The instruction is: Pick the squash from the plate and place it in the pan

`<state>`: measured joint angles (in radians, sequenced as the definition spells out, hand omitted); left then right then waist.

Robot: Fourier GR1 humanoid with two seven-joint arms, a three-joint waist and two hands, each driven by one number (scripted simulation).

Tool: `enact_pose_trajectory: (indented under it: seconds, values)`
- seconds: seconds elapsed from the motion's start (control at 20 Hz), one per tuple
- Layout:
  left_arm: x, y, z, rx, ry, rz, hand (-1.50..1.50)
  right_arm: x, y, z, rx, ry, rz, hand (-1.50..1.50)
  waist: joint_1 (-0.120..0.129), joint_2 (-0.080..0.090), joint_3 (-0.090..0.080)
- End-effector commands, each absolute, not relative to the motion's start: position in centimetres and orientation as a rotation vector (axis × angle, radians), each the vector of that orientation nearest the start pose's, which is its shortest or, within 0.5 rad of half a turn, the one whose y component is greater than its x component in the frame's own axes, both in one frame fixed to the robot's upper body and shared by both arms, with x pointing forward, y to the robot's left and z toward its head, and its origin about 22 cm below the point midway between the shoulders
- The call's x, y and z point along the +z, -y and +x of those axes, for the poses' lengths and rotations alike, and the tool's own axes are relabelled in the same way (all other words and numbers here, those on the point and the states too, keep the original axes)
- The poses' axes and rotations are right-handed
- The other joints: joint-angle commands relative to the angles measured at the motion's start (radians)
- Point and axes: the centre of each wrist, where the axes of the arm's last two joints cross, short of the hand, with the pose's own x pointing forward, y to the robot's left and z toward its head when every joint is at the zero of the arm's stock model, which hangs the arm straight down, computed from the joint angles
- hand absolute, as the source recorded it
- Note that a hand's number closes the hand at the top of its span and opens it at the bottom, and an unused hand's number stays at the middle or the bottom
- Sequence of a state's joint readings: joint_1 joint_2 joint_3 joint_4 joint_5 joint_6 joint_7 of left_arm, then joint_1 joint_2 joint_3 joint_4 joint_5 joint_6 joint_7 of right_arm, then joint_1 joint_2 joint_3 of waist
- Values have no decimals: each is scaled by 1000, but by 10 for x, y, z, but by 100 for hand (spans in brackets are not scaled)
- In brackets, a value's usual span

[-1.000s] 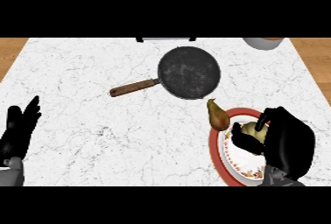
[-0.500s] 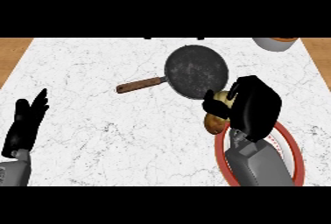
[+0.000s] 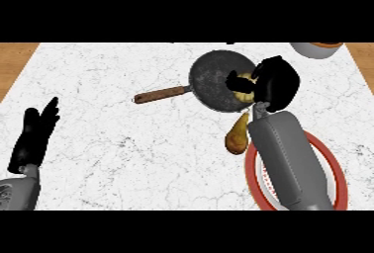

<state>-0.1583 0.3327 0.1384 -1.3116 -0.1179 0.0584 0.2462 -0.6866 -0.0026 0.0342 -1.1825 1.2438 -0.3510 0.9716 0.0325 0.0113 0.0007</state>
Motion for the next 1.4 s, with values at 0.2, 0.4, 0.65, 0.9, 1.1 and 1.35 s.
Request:
enact_pose_trajectory:
  seconds: [0.2,0.4,0.65,0.9,1.1,1.35]
  values:
    - [20,-347,278,-132,1252,449,0,57,158,422,101,1082,-1213,150,24,11,1]
    - [18,-339,282,-128,1253,477,0,49,146,429,94,1101,-1149,150,39,18,1]
    - [21,-334,284,-162,1259,444,0,32,149,425,-42,1122,-1045,150,61,28,4]
    - [19,-325,288,-181,1277,440,0,32,164,431,-50,1139,-969,-150,75,40,5]
    - [26,-318,294,-173,1291,430,0,27,166,430,-75,1174,-974,-150,85,43,5]
    - [19,-317,293,-184,1278,418,0,38,156,434,-208,1300,-988,-150,77,41,4]
